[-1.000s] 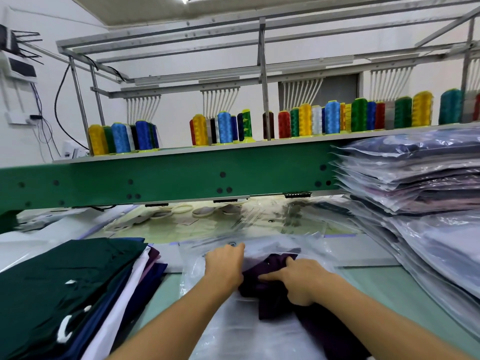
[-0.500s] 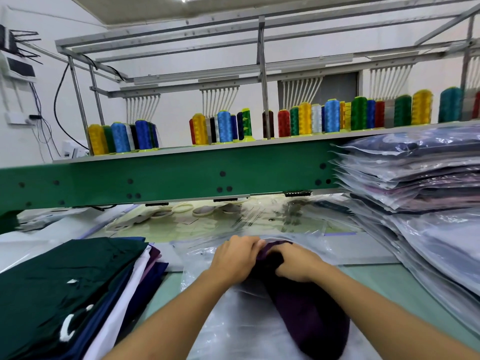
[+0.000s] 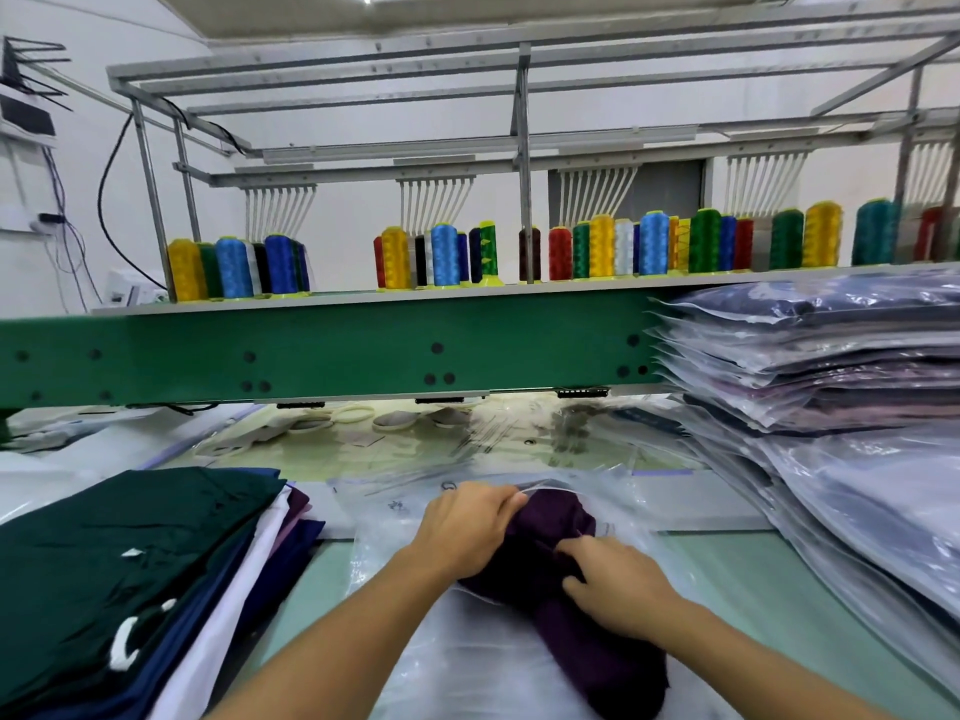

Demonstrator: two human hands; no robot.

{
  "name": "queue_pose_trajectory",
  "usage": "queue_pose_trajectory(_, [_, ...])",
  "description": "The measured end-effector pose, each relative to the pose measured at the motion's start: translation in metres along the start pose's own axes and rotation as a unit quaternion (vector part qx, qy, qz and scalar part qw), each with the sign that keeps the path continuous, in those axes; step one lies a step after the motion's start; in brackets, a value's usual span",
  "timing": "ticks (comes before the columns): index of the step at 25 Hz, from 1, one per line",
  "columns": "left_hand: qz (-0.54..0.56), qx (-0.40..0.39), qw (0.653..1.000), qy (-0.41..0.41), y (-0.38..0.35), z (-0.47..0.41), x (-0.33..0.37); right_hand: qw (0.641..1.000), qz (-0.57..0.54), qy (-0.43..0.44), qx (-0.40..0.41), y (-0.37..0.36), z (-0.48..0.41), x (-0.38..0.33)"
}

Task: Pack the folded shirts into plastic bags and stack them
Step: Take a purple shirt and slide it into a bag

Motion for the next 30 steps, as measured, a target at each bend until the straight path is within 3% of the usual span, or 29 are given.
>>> queue_pose_trajectory(7, [0.066,-0.003,0.997,-0.046,0.019,-0.012,-0.002,0.999,-0.037,0.032,0.023,0.007,-0.082,-0.045])
queue_pose_trajectory(12, [0.084,0.008,0.994,-0.068,0.037,-0.016,-0.004,0.999,0.015,0.035,-0.01,-0.001,-0.133,-0.061])
queue_pose_trajectory(15, [0.073,0.002,0.995,-0.073,0.041,-0.012,-0.003,0.998,0.024,0.049,0.032,0.0,-0.143,-0.063])
queue_pose_trajectory(18, [0.069,-0.004,0.995,-0.069,0.044,-0.007,-0.003,0.993,-0.04,0.042,0.099,-0.004,-0.137,-0.061])
queue_pose_trajectory(21, [0.043,-0.014,0.997,-0.063,0.041,0.001,-0.004,0.993,-0.08,0.078,0.045,-0.002,-0.125,-0.055])
queue_pose_trajectory(24, [0.036,-0.015,0.998,-0.054,0.038,0.008,-0.007,0.952,-0.298,0.071,0.002,-0.001,-0.11,-0.035])
queue_pose_trajectory(25, [0.036,-0.016,0.998,-0.051,0.037,0.01,-0.008,0.949,-0.311,0.045,-0.011,-0.001,-0.102,-0.029])
queue_pose_trajectory(26, [0.038,-0.017,0.998,-0.048,0.037,0.012,-0.008,0.958,-0.287,0.021,-0.016,0.0,-0.097,-0.023])
queue_pose_trajectory(28, [0.043,-0.018,0.998,-0.045,0.036,0.014,-0.006,0.99,-0.138,-0.007,0.004,0.0,-0.092,-0.013])
queue_pose_trajectory(30, [0.033,-0.02,0.998,-0.048,0.034,0.018,-0.003,0.999,-0.002,-0.012,0.034,-0.002,-0.083,-0.015])
Point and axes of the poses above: each hand's wrist, its own z-axis away from the middle knuckle, its own y-axis out of the back of the hand, x = y × z, the point moved 1 cm from there along -z, towards the middle knuckle, and after that the axes turned 3 degrees about -y, right-handed, at the moved point
